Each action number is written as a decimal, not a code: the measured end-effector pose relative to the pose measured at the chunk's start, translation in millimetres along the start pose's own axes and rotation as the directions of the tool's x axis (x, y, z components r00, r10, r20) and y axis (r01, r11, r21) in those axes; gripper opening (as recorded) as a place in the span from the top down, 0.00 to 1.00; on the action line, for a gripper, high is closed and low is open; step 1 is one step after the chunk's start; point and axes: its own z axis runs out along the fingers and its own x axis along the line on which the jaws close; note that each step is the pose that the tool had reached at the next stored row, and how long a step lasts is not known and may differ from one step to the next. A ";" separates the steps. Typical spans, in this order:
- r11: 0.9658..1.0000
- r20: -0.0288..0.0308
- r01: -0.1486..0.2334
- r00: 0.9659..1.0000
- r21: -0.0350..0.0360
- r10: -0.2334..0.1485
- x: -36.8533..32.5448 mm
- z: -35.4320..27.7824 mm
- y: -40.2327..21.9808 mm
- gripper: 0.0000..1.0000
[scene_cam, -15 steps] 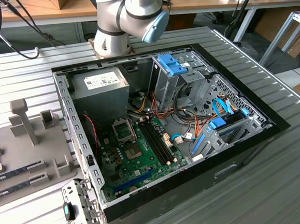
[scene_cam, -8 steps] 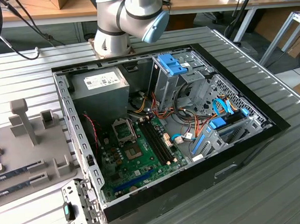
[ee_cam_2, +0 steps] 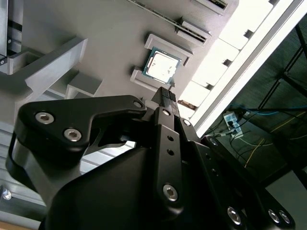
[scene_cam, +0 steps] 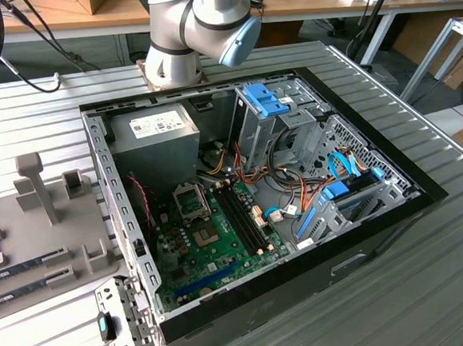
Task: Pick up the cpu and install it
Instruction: 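Reach for the cpu, then pick up the cpu and move it towards the insertion slot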
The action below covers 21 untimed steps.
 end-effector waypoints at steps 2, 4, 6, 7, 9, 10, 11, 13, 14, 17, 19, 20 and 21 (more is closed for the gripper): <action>1.000 0.000 0.000 1.000 0.000 0.000 0.0 0.0 0.0 0.89; 1.000 0.000 0.000 1.000 0.000 0.000 0.0 0.1 0.0 0.89; 1.000 0.000 0.000 1.000 0.000 0.000 1.6 0.2 -0.4 0.89; 1.000 0.000 0.000 1.000 0.000 0.000 4.5 0.3 -0.8 0.89; 1.000 0.000 0.000 1.000 0.000 0.000 5.3 0.9 -1.0 0.89; 1.000 0.000 0.000 1.000 0.000 0.000 5.4 1.5 -1.0 0.89; 1.000 0.000 0.000 1.000 0.001 0.000 5.5 1.8 -1.0 0.89; 1.000 0.001 0.000 1.000 0.018 0.000 5.6 2.1 -0.9 0.89; 0.999 0.002 0.001 1.000 0.033 -0.001 5.5 2.2 -1.0 0.89; 0.997 0.006 0.002 1.000 0.081 -0.003 5.5 2.8 -1.1 0.89; 0.997 0.006 0.002 1.000 0.081 -0.003 5.5 2.7 -1.1 0.89; 0.997 0.006 0.002 1.000 0.081 -0.003 5.5 2.8 -1.0 0.89; 0.997 0.006 0.002 1.000 0.081 -0.002 4.9 3.3 -0.9 0.89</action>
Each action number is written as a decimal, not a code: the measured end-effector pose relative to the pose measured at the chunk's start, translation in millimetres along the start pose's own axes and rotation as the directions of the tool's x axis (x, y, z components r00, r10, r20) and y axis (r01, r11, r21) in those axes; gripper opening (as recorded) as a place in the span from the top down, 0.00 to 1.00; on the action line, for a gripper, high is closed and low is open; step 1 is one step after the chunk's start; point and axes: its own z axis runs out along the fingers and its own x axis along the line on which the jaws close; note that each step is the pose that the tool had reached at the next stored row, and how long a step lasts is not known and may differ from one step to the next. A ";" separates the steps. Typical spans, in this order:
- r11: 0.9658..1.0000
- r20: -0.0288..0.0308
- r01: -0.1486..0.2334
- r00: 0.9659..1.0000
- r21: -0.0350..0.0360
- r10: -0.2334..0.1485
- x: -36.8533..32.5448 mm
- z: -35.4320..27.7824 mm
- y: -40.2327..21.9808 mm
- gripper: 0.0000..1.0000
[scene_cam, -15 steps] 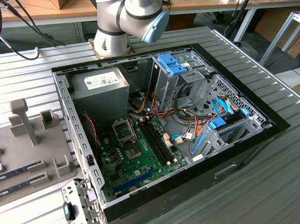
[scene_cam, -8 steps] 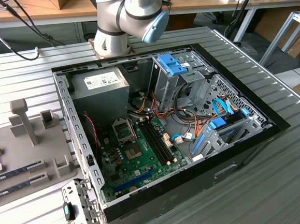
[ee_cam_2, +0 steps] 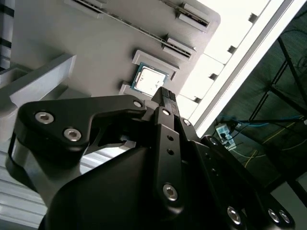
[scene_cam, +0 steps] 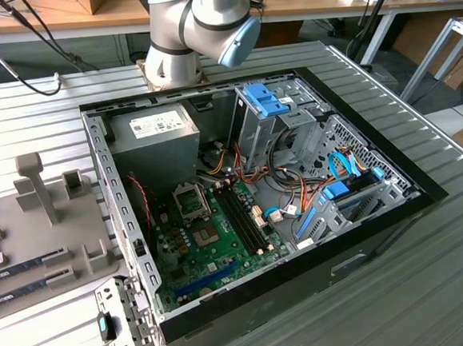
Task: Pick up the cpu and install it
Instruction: 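Pick up the cpu and move it towards the insertion slot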
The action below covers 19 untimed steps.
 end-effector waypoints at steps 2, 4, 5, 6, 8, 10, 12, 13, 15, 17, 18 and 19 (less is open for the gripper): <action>1.000 0.000 0.000 1.000 0.000 0.000 -2.5 0.8 0.3 0.89; 1.000 0.000 0.000 1.000 0.000 0.000 -4.1 1.1 0.6 0.89; 1.000 0.000 0.000 1.000 0.000 0.000 -4.2 1.2 0.6 0.89; 1.000 0.000 0.000 1.000 0.000 0.000 -4.2 1.2 0.6 0.89; 1.000 0.000 0.000 1.000 0.000 0.000 -4.3 1.2 0.6 0.89; 1.000 0.000 0.000 1.000 0.000 0.000 -4.4 1.2 0.6 0.89; 1.000 0.000 0.000 1.000 0.000 0.000 -4.4 1.2 0.6 0.89; 1.000 0.000 0.000 1.000 0.000 0.000 -4.5 1.2 0.6 0.83; 1.000 0.000 0.000 1.000 0.000 0.000 -4.5 1.2 0.6 0.71; 1.000 0.000 0.000 1.000 0.000 0.000 -4.5 1.2 0.6 0.58; 1.000 0.000 0.000 1.000 0.000 0.000 -4.5 1.2 0.6 0.52; 1.000 0.000 0.000 1.000 0.000 0.000 -4.6 1.2 0.6 0.52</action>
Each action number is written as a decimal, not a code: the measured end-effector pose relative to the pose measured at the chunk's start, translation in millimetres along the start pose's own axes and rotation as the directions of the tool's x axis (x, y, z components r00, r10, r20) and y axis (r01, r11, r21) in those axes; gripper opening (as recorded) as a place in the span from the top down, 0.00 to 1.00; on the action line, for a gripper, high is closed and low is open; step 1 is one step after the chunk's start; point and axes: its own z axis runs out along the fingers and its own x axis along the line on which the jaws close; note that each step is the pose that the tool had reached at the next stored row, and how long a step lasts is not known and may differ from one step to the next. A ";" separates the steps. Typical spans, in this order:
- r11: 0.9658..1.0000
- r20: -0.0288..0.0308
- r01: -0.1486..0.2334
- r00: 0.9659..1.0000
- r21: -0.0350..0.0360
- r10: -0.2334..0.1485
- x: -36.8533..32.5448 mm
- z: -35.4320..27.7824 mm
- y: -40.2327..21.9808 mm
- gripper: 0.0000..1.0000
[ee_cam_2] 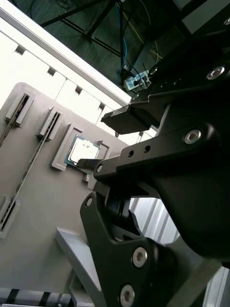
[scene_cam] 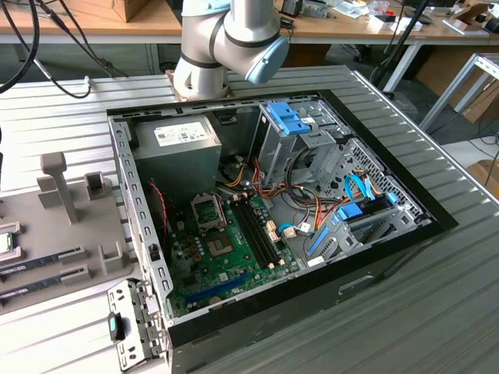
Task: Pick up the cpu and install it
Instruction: 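Pick up the cpu and move it towards the insertion slot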
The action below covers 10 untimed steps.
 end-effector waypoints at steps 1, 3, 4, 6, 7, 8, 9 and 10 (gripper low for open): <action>1.000 0.000 0.000 1.000 0.000 0.000 0.0 0.0 0.0 0.52; 1.000 0.000 0.000 1.000 0.000 0.000 -0.1 0.0 0.0 0.52; 1.000 0.000 0.000 1.000 0.000 0.000 -0.1 0.0 0.0 0.52; 1.000 0.000 0.000 1.000 0.000 0.000 -0.1 0.0 0.0 0.52; 1.000 0.000 0.000 1.000 0.000 0.000 -0.2 0.1 0.0 0.52; 1.000 0.000 0.000 1.000 0.000 0.000 -0.1 0.2 0.0 0.52; 1.000 0.000 0.000 1.000 0.000 0.000 -0.1 0.4 0.1 0.52; 1.000 0.000 0.000 1.000 0.000 0.000 -0.1 0.7 0.0 0.52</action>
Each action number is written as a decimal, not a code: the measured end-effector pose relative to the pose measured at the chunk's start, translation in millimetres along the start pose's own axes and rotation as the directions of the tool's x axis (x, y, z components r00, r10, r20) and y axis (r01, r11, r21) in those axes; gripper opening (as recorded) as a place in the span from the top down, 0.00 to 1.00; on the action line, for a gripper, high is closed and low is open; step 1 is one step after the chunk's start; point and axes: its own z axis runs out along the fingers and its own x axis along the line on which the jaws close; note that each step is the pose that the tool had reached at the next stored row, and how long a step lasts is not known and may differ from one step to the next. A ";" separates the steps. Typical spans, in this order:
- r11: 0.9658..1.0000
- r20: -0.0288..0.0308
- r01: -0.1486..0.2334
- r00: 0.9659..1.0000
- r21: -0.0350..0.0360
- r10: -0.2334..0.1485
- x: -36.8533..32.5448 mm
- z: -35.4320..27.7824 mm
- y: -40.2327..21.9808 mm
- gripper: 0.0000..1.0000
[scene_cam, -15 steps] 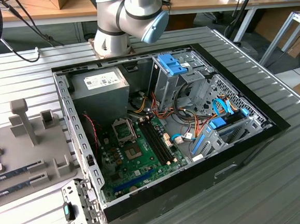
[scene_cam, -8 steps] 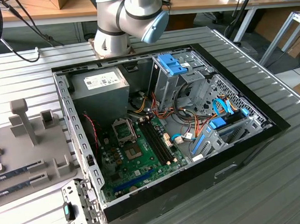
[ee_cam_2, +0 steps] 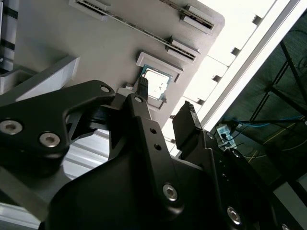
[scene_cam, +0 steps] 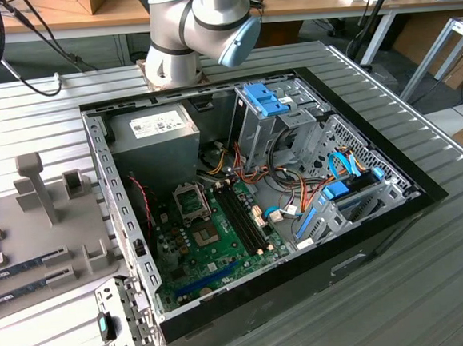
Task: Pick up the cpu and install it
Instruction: 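Pick up the cpu and move it towards the insertion slot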
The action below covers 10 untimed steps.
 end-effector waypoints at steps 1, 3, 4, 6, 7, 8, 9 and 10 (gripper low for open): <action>1.000 0.000 0.000 1.000 0.000 0.000 0.0 0.3 0.0 0.52; 1.000 0.000 0.000 1.000 0.000 0.000 0.0 0.6 0.0 0.52; 1.000 0.000 0.000 1.000 0.000 0.000 0.0 0.8 0.0 0.52; 1.000 0.000 0.000 1.000 0.000 0.000 0.0 1.1 0.1 0.52; 1.000 0.000 0.000 1.000 0.000 0.000 0.0 1.2 0.0 0.52; 1.000 0.000 0.000 1.000 0.000 0.000 0.0 1.4 0.1 0.52; 1.000 0.000 0.000 1.000 0.000 0.000 0.1 1.9 0.1 0.52; 1.000 0.000 0.000 1.000 0.000 0.000 0.1 2.1 0.1 0.52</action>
